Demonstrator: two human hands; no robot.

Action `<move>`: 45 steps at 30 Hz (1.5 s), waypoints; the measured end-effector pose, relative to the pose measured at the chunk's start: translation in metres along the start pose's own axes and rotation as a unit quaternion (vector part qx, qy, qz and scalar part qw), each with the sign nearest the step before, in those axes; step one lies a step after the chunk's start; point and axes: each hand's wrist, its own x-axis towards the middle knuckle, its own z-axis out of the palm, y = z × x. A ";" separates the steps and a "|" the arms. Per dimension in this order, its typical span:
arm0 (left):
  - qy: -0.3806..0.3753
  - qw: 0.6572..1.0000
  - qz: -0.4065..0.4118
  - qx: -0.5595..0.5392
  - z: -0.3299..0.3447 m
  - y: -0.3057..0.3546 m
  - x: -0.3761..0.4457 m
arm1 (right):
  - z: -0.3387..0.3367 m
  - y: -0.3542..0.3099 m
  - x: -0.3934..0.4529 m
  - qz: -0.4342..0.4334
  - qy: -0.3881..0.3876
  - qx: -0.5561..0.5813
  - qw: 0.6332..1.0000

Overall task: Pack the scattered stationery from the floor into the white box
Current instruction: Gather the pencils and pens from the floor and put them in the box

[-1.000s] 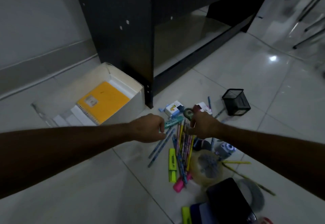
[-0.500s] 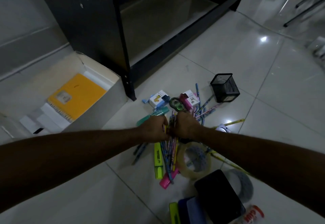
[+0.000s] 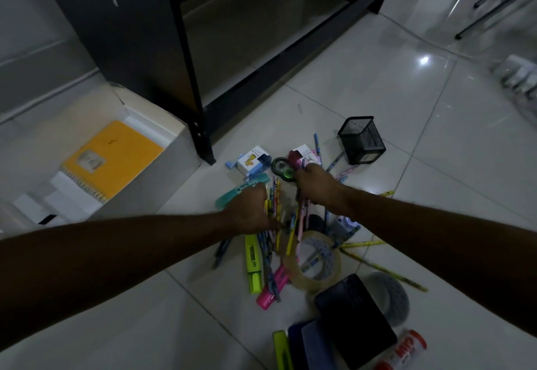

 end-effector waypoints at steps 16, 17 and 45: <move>-0.082 0.994 -0.072 -0.032 -0.006 0.024 0.020 | -0.036 0.005 -0.030 0.013 0.009 0.068 0.998; -0.085 0.992 -0.078 -0.044 -0.008 0.023 0.020 | -0.038 0.005 -0.031 0.017 0.009 0.064 0.998; 0.095 0.881 -0.125 -0.446 -0.179 -0.045 -0.101 | 0.037 -0.139 -0.057 -0.089 -0.163 0.238 0.953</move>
